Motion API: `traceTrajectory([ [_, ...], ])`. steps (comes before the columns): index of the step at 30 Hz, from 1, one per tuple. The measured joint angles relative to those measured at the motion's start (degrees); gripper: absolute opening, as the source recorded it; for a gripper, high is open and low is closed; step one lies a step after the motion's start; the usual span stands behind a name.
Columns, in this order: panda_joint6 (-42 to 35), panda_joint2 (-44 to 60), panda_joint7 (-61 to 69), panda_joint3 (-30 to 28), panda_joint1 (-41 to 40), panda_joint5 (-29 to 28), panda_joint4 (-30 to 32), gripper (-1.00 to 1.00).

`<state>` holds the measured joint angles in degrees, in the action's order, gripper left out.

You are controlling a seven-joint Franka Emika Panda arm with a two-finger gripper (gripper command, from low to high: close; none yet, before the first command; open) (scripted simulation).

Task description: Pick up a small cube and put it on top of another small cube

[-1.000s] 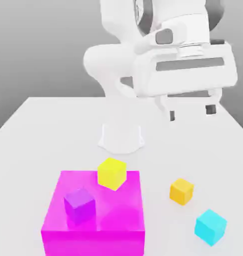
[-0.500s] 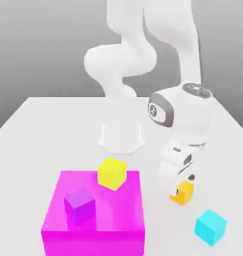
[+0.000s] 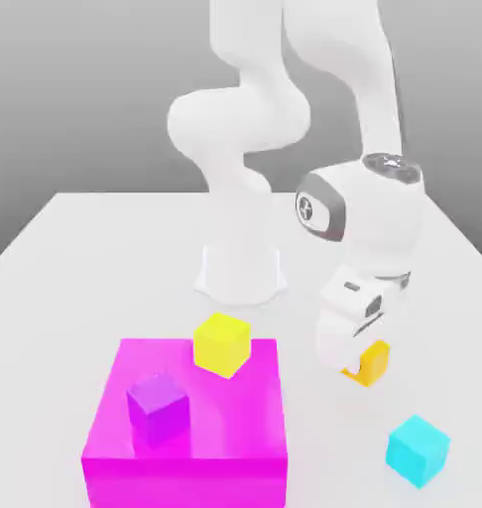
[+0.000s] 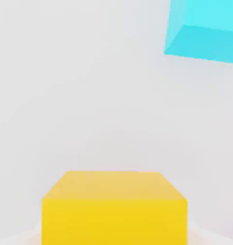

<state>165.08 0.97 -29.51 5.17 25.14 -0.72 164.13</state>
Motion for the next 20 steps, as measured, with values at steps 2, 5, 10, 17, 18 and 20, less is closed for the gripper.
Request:
traceTrajectory([
  [2,-3.0,0.1,2.1,-0.1,-0.5,-0.2,-3.0,-1.0],
  [5,-7.3,1.7,5.8,-0.2,-1.6,-0.6,-9.0,-1.0],
  [10,-14.4,5.0,12.8,0.1,-3.1,-0.7,-19.3,-1.0],
  [17,-8.5,15.6,14.6,-0.7,-3.0,-2.4,-24.1,1.0],
  [18,-8.6,15.6,14.6,-0.7,-3.0,-2.4,-24.1,1.0],
  [20,-8.6,15.6,14.6,-0.7,-3.0,-2.4,-24.1,1.0],
])
